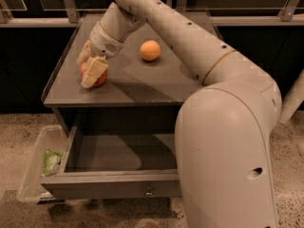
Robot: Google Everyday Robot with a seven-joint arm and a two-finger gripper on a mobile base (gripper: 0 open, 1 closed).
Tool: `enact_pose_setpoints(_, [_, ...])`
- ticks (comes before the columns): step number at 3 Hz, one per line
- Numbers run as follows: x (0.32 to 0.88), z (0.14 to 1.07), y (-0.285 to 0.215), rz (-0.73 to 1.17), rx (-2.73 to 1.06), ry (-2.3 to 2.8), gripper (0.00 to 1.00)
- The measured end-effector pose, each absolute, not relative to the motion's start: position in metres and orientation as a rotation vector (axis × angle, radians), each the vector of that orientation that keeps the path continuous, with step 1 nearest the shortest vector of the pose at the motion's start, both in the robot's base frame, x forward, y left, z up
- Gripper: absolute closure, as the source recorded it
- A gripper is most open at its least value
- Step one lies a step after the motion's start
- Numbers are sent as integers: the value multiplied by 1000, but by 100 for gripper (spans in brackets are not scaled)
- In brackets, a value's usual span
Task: Place apple into top drawer
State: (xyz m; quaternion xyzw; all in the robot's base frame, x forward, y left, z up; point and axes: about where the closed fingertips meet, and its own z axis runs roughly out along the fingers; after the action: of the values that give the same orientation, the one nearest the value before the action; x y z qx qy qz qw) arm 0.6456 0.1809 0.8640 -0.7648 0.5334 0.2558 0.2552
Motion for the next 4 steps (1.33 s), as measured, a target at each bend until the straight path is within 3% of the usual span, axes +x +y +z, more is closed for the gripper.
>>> enact_pose_setpoints(2, [646, 864, 181, 695, -2077, 1448, 88])
enact_pose_setpoints(3, [641, 870, 177, 706, -2083, 1441, 100])
enact_pose_setpoints(4, [624, 892, 145, 676, -2011, 1524, 100])
